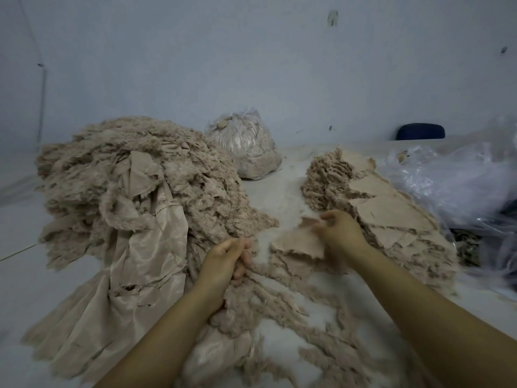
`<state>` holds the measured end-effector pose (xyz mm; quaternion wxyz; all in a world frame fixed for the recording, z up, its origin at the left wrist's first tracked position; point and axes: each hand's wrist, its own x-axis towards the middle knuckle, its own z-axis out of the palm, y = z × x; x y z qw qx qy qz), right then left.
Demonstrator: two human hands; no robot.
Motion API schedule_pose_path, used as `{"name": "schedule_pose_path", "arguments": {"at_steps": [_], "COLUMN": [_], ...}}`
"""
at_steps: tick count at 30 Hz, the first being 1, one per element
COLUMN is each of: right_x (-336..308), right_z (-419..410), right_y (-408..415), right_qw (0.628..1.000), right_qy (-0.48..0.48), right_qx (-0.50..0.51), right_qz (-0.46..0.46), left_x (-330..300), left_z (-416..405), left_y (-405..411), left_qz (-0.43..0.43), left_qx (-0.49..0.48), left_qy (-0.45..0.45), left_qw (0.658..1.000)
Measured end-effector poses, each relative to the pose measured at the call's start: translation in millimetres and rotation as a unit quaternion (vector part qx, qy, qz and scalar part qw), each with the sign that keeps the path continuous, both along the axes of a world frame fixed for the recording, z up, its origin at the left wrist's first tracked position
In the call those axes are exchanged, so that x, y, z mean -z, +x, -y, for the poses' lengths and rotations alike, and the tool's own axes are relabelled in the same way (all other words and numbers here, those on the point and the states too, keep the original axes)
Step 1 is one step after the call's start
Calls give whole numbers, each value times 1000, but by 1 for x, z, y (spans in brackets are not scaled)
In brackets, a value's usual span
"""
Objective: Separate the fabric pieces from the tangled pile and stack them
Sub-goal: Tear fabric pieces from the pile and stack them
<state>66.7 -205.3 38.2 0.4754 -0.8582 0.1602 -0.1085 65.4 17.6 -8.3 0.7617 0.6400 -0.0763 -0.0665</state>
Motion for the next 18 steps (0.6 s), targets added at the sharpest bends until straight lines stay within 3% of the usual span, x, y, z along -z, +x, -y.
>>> {"name": "schedule_pose_path", "arguments": {"at_steps": [2,3,4,6,7,8,10,13,16,18], "right_x": [6,10,14,21,25,29,34,37,36,35], "right_z": [2,-3,-10,-28,-38,-49,-67,-83,-84,-83], "right_y": [-2,-7,-13,-26,-33,-41,-51,-58,-58,-55], "right_qw": [979,969,966,968,972,974,966,949,937,924], "right_qy": [-203,-245,-253,-215,-177,-128,-31,98,242,313], "right_qx": [-2,-7,-17,-78,-123,-172,-257,-298,-251,-215], "right_qz": [-19,6,45,103,98,77,20,-3,25,51], "left_x": [-4,-7,-11,-15,-16,-17,-19,-23,-27,-23], "left_z": [-5,-9,-14,-25,-30,-33,-34,-26,-22,-22], "left_y": [2,2,3,5,5,5,1,-2,1,1], "left_qz": [33,55,72,101,109,111,87,68,50,5], "left_qx": [28,52,83,145,170,189,207,152,74,107], "left_qy": [85,143,212,388,452,470,388,159,-18,-25], "left_qw": [995,987,971,905,869,855,894,973,996,994]}}
